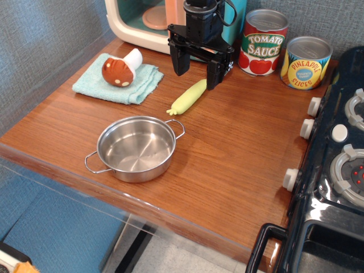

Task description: Move the pot directly right of the yellow spoon

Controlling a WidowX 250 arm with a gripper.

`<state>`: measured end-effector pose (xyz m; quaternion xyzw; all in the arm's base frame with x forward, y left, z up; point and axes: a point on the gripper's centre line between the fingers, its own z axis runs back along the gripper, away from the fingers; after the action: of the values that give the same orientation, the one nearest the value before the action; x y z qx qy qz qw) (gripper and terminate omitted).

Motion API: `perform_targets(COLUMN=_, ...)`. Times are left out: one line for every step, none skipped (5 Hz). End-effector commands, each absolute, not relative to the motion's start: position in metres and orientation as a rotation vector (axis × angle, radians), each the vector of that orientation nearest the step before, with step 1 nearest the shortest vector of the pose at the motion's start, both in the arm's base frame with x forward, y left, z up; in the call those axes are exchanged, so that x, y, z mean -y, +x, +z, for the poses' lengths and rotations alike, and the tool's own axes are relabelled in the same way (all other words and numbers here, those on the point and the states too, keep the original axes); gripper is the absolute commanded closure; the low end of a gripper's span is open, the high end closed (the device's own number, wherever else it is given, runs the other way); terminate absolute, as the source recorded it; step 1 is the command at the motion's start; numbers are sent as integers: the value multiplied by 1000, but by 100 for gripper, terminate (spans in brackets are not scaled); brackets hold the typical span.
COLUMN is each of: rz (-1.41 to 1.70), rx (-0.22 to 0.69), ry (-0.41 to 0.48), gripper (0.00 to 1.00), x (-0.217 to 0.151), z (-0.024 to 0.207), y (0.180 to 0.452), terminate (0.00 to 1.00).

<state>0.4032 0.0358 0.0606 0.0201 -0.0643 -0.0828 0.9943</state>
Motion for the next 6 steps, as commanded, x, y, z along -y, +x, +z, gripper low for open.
perform_targets(rz=-166, rx=129, ry=40, gripper=0, x=-36, z=61, y=403, terminate=0)
perform_targets(rz=-197, rx=153, ry=38, gripper=0, x=-37, z=77, y=389, terminate=0)
perform_targets(rz=-231, rx=222, ry=32, gripper=0, x=-24, z=102, y=384, terminate=0)
perform_targets(rz=-296, rx=252, ry=68, gripper=0, x=-2, z=120, y=352, terminate=0)
perform_targets(rz=-357, rx=213, ry=100, gripper=0, x=11, z=104, y=308, terminate=0)
perform_targets(rz=-373, rx=135, ry=144, gripper=0, x=6, z=72, y=276, terminate=0)
